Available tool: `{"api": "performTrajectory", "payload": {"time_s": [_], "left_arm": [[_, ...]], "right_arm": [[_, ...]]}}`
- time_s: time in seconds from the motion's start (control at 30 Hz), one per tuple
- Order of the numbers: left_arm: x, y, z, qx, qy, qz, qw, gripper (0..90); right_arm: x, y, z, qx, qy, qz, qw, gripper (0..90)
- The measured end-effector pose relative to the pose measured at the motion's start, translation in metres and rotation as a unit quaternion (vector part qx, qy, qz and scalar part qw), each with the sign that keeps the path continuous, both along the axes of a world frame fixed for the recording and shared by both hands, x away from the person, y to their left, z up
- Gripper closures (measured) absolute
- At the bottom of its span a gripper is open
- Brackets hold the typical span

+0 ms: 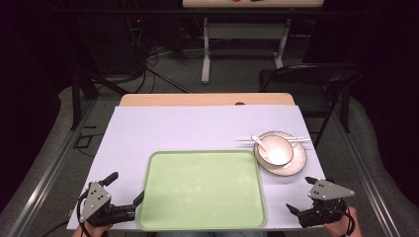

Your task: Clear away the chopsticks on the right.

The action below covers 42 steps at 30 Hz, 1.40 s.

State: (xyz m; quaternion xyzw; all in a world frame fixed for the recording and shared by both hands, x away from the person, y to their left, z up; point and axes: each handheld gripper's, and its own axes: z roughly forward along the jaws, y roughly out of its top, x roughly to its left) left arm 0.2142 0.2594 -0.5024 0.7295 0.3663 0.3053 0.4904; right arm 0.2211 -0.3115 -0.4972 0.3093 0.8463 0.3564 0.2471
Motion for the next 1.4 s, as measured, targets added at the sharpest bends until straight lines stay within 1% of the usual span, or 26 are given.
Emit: {"api": "performTrajectory", "payload": {"time_s": [0.03, 0.07, 0.2, 0.23, 0.3, 0.37, 0.43, 0.47, 0.57, 0.6, 0.7, 0.73, 0.8, 0.87, 0.9, 1.0, 1.03, 1.07, 1.1, 1.13, 1.17, 1.2, 1.27, 1.3, 1.33, 1.4], "left_arm": [[0.000, 0.001, 0.000, -0.001, 0.001, 0.000, 1.0000, 0.7], [-0.001, 0.002, 0.000, -0.004, -0.001, 0.001, 1.0000, 0.7], [0.000, 0.001, 0.000, -0.005, -0.001, 0.005, 1.0000, 0.2], [0.001, 0.000, 0.000, -0.002, 0.002, 0.003, 1.0000, 0.2], [0.002, 0.000, 0.000, -0.001, 0.000, -0.003, 1.0000, 0.2], [0.003, -0.002, 0.000, -0.003, -0.003, -0.004, 1.0000, 0.2], [0.006, -0.004, 0.000, 0.001, 0.004, -0.006, 1.0000, 0.2], [0.007, -0.005, 0.000, 0.010, 0.013, -0.011, 0.9998, 0.2], [0.006, -0.005, 0.000, 0.014, 0.012, -0.016, 0.9997, 2.3], [0.005, -0.005, 0.000, 0.007, 0.006, -0.011, 0.9999, 2.1], [0.005, -0.004, 0.001, 0.006, 0.008, -0.009, 0.9999, 1.8], [0.005, -0.004, 0.001, 0.006, 0.009, -0.005, 0.9999, 1.8], [0.007, -0.005, 0.000, 0.009, 0.017, -0.010, 0.9998, 2.1], [0.008, -0.004, -0.001, 0.012, 0.020, -0.011, 0.9997, 3.0], [0.007, -0.002, -0.001, 0.008, 0.024, -0.011, 0.9996, 3.3], [0.006, 0.001, -0.001, -0.002, 0.018, -0.002, 0.9998, 2.9], [0.007, 0.001, -0.001, -0.006, 0.019, 0.001, 0.9998, 2.9], [0.008, 0.000, -0.001, -0.004, 0.022, -0.001, 0.9997, 2.6], [0.008, 0.000, -0.001, -0.004, 0.022, -0.001, 0.9997, 2.4], [0.008, -0.002, -0.001, 0.003, 0.023, -0.010, 0.9997, 2.6], [0.008, -0.002, -0.001, 0.003, 0.023, -0.010, 0.9997, 2.9], [0.008, -0.003, 0.000, 0.007, 0.022, -0.013, 0.9997, 3.1], [0.007, -0.002, 0.000, -0.001, 0.017, -0.009, 0.9998, 3.0], [0.007, -0.002, 0.000, -0.001, 0.017, -0.009, 0.9998, 2.7], [0.006, -0.002, 0.000, -0.004, 0.015, -0.006, 0.9999, 2.6], [0.006, -0.001, 0.000, -0.004, 0.016, -0.005, 0.9999, 2.6]], "right_arm": [[0.001, 0.000, 0.000, 0.000, 0.004, 0.000, 1.0000, 0.0], [0.001, 0.000, 0.000, 0.000, 0.005, 0.002, 1.0000, 0.0], [0.003, 0.001, -0.001, -0.002, 0.012, 0.003, 0.9999, 0.0], [0.003, 0.000, -0.001, -0.002, 0.016, 0.002, 0.9999, 0.0], [0.005, -0.001, -0.003, 0.000, 0.033, 0.005, 0.9994, 0.0], [0.006, -0.001, -0.004, -0.003, 0.039, 0.005, 0.9992, 0.0], [0.006, -0.002, -0.004, -0.006, 0.039, 0.004, 0.9992, 0.0], [0.006, -0.002, -0.003, -0.008, 0.041, 0.003, 0.9991, 0.9], [0.006, -0.003, 0.000, -0.009, 0.039, 0.001, 0.9992, 2.1], [0.007, -0.005, 0.003, -0.009, 0.037, -0.003, 0.9993, 1.9], [0.010, -0.006, 0.008, -0.007, 0.045, -0.004, 0.9990, 1.7], [0.012, -0.006, 0.010, -0.004, 0.047, -0.002, 0.9989, 1.7], [0.017, -0.007, 0.012, -0.006, 0.052, -0.002, 0.9986, 1.6], [0.024, -0.006, 0.016, -0.008, 0.059, -0.001, 0.9982, 1.3], [0.027, -0.005, 0.017, -0.011, 0.059, -0.001, 0.9982, 1.3], [0.037, -0.002, 0.021, -0.019, 0.059, 0.001, 0.9981, 0.9], [0.042, 0.000, 0.023, -0.025, 0.061, 0.003, 0.9978, 0.7], [0.046, 0.002, 0.025, -0.029, 0.059, 0.008, 0.9978, 0.5], [0.046, 0.002, 0.025, -0.029, 0.059, 0.008, 0.9978, 0.5], [0.055, 0.005, 0.030, -0.036, 0.061, 0.012, 0.9974, 0.2], [0.055, 0.005, 0.030, -0.036, 0.061, 0.012, 0.9974, 0.2], [0.064, 0.006, 0.032, -0.039, 0.064, 0.015, 0.9971, 0.0], [0.070, 0.008, 0.034, -0.043, 0.064, 0.015, 0.9969, 0.0], [0.070, 0.008, 0.034, -0.043, 0.064, 0.015, 0.9969, 0.0], [0.077, 0.008, 0.036, -0.044, 0.065, 0.017, 0.9968, 0.0], [0.084, 0.008, 0.039, -0.050, 0.063, 0.014, 0.9967, 0.0]]}}
